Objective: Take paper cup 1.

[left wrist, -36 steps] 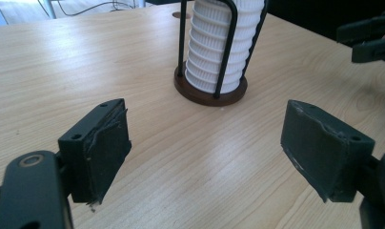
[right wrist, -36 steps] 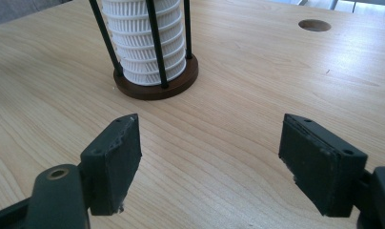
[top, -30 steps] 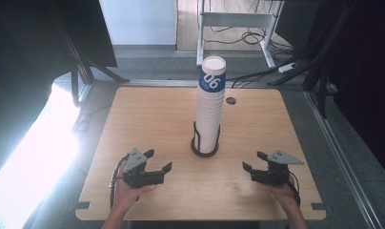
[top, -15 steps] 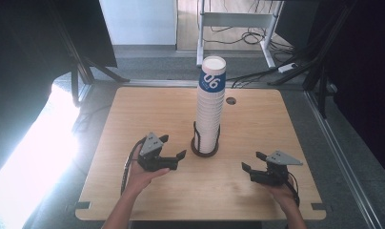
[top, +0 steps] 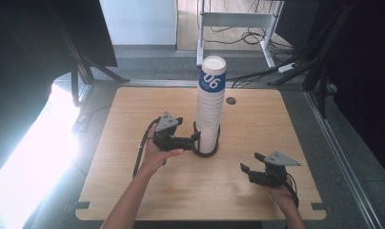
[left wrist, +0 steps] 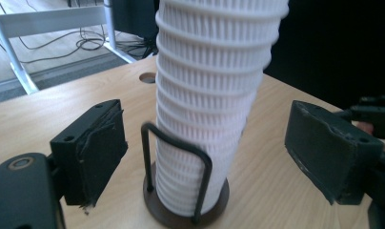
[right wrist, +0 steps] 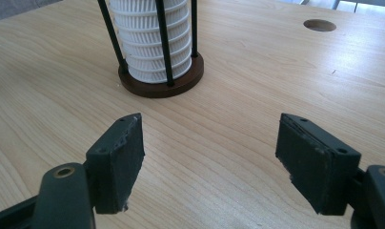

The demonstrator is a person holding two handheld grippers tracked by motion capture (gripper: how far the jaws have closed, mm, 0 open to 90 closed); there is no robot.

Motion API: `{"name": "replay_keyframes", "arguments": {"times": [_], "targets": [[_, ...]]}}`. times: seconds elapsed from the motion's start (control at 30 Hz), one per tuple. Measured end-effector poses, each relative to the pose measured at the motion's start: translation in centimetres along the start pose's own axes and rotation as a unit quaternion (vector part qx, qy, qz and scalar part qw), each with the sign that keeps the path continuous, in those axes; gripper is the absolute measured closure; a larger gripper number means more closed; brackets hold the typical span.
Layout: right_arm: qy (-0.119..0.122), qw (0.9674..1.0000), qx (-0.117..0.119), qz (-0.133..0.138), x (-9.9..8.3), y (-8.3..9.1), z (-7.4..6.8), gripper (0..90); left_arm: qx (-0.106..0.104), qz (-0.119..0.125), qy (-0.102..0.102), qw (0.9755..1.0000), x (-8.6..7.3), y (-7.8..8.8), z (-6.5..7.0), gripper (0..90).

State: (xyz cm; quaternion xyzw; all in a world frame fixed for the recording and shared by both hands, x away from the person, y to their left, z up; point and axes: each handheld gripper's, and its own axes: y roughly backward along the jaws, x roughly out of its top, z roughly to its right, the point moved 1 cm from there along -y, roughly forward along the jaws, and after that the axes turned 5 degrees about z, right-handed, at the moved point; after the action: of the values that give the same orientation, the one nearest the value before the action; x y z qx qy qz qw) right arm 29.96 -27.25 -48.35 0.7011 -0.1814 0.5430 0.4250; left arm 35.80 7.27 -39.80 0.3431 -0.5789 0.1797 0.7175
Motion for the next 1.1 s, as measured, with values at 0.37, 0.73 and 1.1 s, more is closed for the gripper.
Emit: {"name": "replay_keyframes", "arguments": {"times": [0.37, 0.73, 1.1], "targets": [[0.000, 1.0000, -0.004, -0.001, -0.1, 0.0, 0.2, 26.0, -0.008, -0.006, 0.022, 0.9997, 1.4, -2.8, -0.1, 5.9], [-0.003, 1.0000, -0.006, -0.008, -0.2, -0.1, 0.3, 26.3, -0.013, -0.021, 0.009, 0.9997, 2.1, -5.5, 0.4, 4.8], [-0.003, 1.0000, 0.005, -0.006, -0.2, -0.2, 0.3, 26.3, 0.002, -0.021, -0.011, 0.9997, 1.7, -6.6, 0.7, 12.3]]}}
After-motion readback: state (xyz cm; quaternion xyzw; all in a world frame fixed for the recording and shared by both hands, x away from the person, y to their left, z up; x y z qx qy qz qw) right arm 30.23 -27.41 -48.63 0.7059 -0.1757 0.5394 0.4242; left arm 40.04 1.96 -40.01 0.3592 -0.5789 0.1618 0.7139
